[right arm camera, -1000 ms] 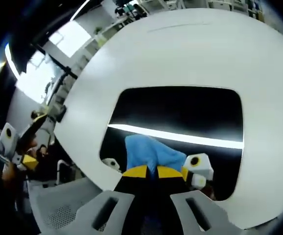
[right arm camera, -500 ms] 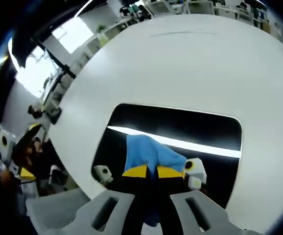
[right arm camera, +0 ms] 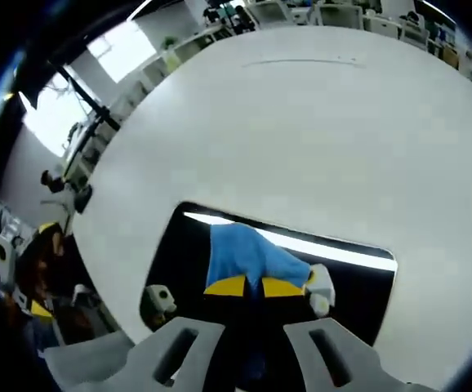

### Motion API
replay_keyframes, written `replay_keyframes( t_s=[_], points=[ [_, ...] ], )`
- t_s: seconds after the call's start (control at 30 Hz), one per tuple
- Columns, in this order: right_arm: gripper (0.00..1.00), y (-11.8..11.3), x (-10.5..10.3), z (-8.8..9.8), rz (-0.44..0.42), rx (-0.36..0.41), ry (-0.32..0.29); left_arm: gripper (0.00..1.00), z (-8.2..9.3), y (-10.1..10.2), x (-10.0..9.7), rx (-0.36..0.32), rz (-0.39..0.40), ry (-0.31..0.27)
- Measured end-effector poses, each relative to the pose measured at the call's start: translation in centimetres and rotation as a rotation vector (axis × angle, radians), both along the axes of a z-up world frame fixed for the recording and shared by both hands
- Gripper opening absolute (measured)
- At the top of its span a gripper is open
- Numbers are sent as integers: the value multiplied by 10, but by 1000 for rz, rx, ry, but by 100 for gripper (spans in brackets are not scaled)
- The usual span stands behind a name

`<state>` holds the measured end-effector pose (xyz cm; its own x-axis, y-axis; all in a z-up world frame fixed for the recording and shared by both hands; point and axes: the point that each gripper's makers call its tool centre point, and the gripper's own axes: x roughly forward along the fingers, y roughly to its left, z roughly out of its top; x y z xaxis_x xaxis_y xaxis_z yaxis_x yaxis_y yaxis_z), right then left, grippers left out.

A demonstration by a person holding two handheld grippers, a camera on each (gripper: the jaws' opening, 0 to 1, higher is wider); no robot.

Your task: Wipe the mirror surface with the cleaning cloth until all visible marks leave the cleaned area.

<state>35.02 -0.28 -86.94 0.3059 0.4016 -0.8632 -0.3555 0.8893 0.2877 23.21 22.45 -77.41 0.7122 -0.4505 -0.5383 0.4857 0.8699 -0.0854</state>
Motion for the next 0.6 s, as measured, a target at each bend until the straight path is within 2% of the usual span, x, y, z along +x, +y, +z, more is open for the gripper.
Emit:
replay_keyframes(
  t_s=[0.3,0.37,0.5,0.6],
  points=[
    [0,3,22,0,-26,-12,-4,100,0,0,2,2,-5,3],
    [0,4,29,0,19,-60,-41,100,1,-1,4,3,-9,1],
    [0,6,31,-1,15,-68,-23,100,2,1,6,4,-10,-1],
    [0,5,30,-1,40,-68,-35,100,2,2,7,1,-6,-2]
  ],
)
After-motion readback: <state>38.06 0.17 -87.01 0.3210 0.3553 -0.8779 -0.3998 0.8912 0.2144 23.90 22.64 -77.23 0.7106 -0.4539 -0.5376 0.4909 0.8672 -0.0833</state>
